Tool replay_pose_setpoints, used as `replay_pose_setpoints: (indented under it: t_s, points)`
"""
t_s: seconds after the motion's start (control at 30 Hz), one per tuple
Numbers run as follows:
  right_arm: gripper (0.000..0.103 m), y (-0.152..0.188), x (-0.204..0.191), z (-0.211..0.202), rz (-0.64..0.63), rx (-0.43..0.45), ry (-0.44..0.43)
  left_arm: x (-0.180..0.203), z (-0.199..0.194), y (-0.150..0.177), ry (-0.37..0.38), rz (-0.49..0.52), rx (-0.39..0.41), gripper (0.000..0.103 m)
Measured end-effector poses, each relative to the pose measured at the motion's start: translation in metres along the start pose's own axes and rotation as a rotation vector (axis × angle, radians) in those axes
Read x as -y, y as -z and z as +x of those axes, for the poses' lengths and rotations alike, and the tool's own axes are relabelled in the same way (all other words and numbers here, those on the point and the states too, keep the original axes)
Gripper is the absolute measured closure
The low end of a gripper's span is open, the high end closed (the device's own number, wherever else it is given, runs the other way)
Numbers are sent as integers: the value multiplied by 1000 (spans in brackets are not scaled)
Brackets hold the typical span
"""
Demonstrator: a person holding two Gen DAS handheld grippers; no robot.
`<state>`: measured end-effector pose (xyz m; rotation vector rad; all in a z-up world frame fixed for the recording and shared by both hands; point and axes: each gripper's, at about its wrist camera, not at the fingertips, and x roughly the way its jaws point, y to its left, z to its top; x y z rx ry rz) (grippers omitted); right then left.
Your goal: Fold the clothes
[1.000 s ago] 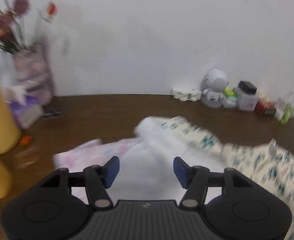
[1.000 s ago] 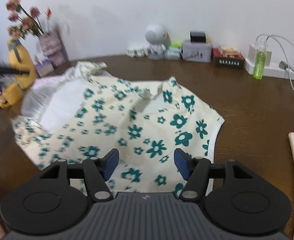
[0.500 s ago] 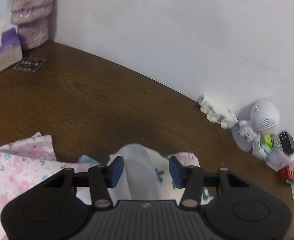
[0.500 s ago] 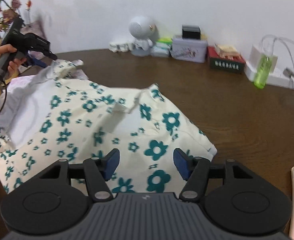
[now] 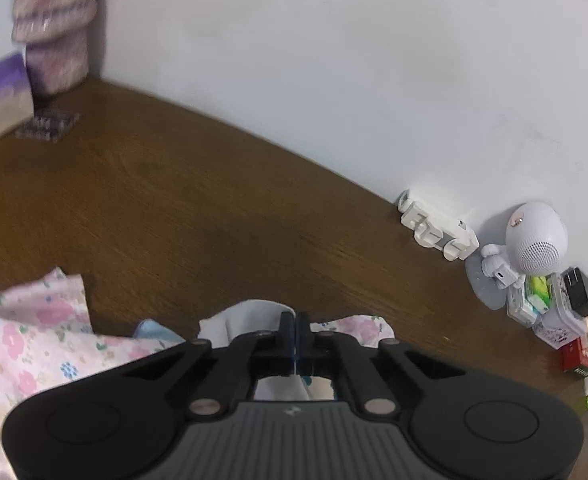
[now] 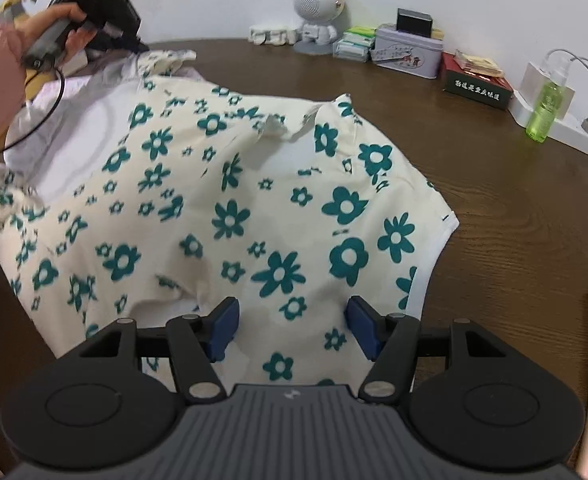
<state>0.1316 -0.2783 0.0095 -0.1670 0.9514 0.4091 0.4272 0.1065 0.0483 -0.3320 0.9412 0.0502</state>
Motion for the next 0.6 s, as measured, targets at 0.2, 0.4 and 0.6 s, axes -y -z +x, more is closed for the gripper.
replay_pose_setpoints:
  t_s: [0.2, 0.4, 0.6]
  points:
    - [41, 2, -1, -1, -4, 16, 1, -15, -44, 9, 23, 23, 113, 103]
    - [38, 3, -2, -2, 4, 28, 1, -34, -66, 32, -20, 54, 158, 103]
    - [38, 7, 1, -2, 10, 44, 0, -49, -38, 43, -48, 19, 126, 103]
